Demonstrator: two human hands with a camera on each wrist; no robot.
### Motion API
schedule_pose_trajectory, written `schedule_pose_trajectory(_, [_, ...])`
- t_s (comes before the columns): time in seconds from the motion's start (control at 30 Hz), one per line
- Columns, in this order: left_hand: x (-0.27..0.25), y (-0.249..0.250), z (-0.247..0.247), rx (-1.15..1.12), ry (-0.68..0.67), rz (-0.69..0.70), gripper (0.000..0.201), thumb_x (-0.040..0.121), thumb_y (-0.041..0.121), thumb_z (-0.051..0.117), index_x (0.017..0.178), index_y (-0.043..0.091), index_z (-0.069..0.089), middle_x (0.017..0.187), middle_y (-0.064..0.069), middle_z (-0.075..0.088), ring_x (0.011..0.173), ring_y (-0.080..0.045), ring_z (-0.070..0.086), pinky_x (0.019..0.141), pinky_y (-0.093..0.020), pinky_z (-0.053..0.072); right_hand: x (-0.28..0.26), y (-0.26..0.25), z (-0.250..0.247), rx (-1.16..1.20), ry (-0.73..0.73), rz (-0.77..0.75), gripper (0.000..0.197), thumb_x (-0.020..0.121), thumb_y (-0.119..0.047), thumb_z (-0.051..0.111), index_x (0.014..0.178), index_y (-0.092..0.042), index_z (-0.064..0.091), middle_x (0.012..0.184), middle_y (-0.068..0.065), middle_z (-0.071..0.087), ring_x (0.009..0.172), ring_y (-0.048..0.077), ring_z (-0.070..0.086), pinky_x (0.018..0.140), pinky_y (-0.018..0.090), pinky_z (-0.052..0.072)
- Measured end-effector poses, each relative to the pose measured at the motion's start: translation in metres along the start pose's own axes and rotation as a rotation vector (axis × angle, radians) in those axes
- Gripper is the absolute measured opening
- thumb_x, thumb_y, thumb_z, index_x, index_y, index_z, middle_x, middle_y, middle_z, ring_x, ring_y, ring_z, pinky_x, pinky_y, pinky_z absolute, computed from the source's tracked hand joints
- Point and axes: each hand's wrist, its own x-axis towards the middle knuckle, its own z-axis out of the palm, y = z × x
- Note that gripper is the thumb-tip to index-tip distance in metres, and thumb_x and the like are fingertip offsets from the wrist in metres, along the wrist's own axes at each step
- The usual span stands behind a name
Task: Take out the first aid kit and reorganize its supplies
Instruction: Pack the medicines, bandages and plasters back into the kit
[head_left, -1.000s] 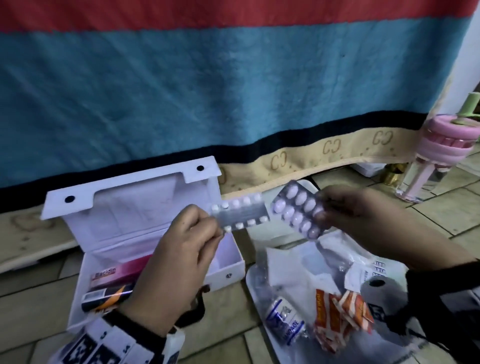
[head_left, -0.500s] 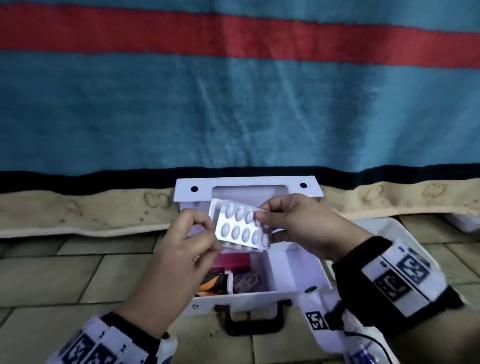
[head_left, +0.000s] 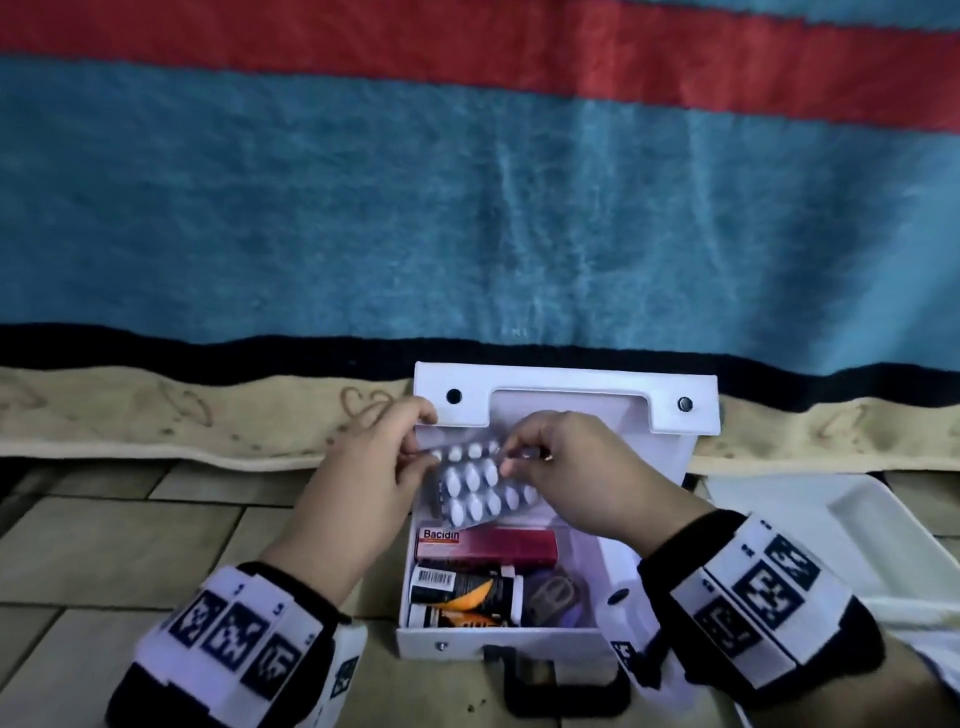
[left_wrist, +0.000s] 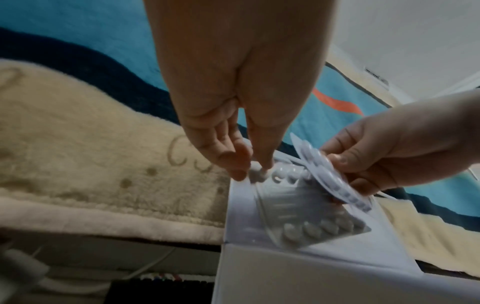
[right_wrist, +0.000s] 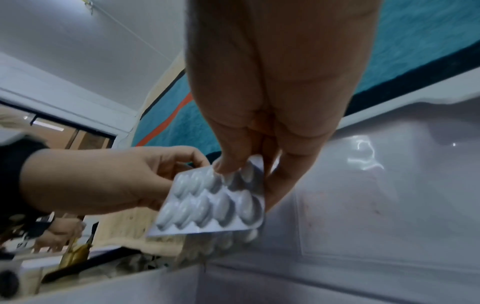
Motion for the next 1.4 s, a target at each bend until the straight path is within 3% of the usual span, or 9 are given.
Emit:
schedule_pose_trajectory(0.13, [-0.004,-0.006,0.008,0.012,-0.010,-0.029,0.030,0.077,0.009,0.072,0.078,0.027,0.048,0.078,0.011,0.057,0.073,-0.006,0.059,0.065,-0.027,0.050,0.003,0.001,0.009,-0.080,-0.036,-0.051,0.012,0.088,-0.014,0.061,0.093,-0.010,0.071,0.085,-0.009,0.053,0.069,0.004,0.048,0.060,0.010,0.034])
schedule_pose_trajectory(0.27, [-0.006,-0.010,0.014,0.138,-0.162,-0.012,0.018,0.081,0.009,0.066,0.082,0.024,0.056,0.082,0.008,0.062,0.076,-0.011,0.059,0.068,-0.034,0.051,0.005,-0.003,0.015,-0.153,-0.075,-0.080,0.013,0.088,-0.015,0.061,0.093,-0.010,0.072,0.099,0.000,0.064,0.083,0.015,0.058,0.074,0.023,0.044])
schedule_pose_trajectory(0.5, [0.005,-0.010,0.019,0.249,-0.200,0.074,0.006,0.082,0.017,0.065,0.084,0.021,0.060,0.083,0.005,0.061,0.077,-0.015,0.057,0.065,-0.029,0.044,0.003,-0.002,0.008,-0.385,-0.060,-0.043,0.019,0.087,-0.023,0.063,0.104,-0.016,0.069,0.109,0.007,0.058,0.100,0.023,0.056,0.084,0.029,0.047])
schedule_pose_trajectory(0.73, [0.010,-0.008,0.018,0.367,-0.202,0.195,0.031,0.054,0.002,0.081,0.058,0.020,0.056,0.056,0.004,0.055,0.049,-0.017,0.054,0.047,-0.023,0.033,-0.002,-0.002,0.000,-0.511,-0.043,-0.050,0.021,0.092,-0.014,0.051,0.100,-0.013,0.071,0.097,0.007,0.068,0.093,0.021,0.062,0.067,0.024,0.040])
schedule_pose_trajectory(0.83, [0.008,-0.012,0.021,0.353,-0.224,0.179,0.026,0.058,0.007,0.082,0.059,0.021,0.060,0.058,0.006,0.058,0.053,-0.013,0.049,0.052,-0.022,0.032,0.000,-0.004,-0.002,-0.514,-0.043,-0.047,0.025,0.093,-0.012,0.046,0.100,-0.010,0.069,0.099,0.008,0.064,0.096,0.023,0.060,0.075,0.028,0.045])
schedule_pose_trajectory(1.07, [0.010,-0.021,0.027,0.286,-0.244,0.161,0.004,0.078,0.011,0.069,0.077,0.015,0.070,0.073,0.009,0.046,0.077,-0.013,0.049,0.069,-0.027,0.039,0.003,-0.015,0.014,-0.594,-0.058,-0.019,0.014,0.087,-0.007,0.054,0.081,-0.011,0.066,0.081,0.009,0.059,0.085,0.026,0.060,0.066,0.027,0.038])
schedule_pose_trajectory(1.2, [0.007,-0.023,0.028,0.248,-0.275,0.154,0.014,0.084,0.005,0.060,0.084,0.014,0.070,0.078,0.007,0.048,0.084,-0.018,0.055,0.073,-0.025,0.039,0.008,-0.018,0.020,-0.631,-0.122,0.023,0.038,0.085,0.000,0.050,0.053,-0.014,0.036,0.058,0.002,0.034,0.054,0.019,0.038,0.047,0.023,0.030])
schedule_pose_trajectory(1.33, [0.003,-0.020,0.026,0.228,-0.223,0.072,0.012,0.083,0.009,0.061,0.080,0.021,0.060,0.084,0.007,0.049,0.083,-0.012,0.046,0.075,-0.023,0.037,0.012,-0.021,0.026,-0.599,-0.188,0.017,0.021,0.089,-0.002,0.046,0.075,-0.006,0.061,0.062,0.001,0.040,0.058,0.017,0.044,0.048,0.023,0.035])
schedule_pose_trajectory(1.4, [0.005,-0.020,0.026,0.214,-0.207,0.062,0.023,0.081,0.007,0.062,0.072,0.024,0.051,0.080,0.007,0.047,0.079,-0.012,0.045,0.070,-0.023,0.033,0.015,-0.020,0.029,-0.618,-0.238,0.034,0.025,0.089,0.000,0.043,0.069,-0.006,0.056,0.060,0.001,0.038,0.051,0.013,0.038,0.044,0.021,0.029])
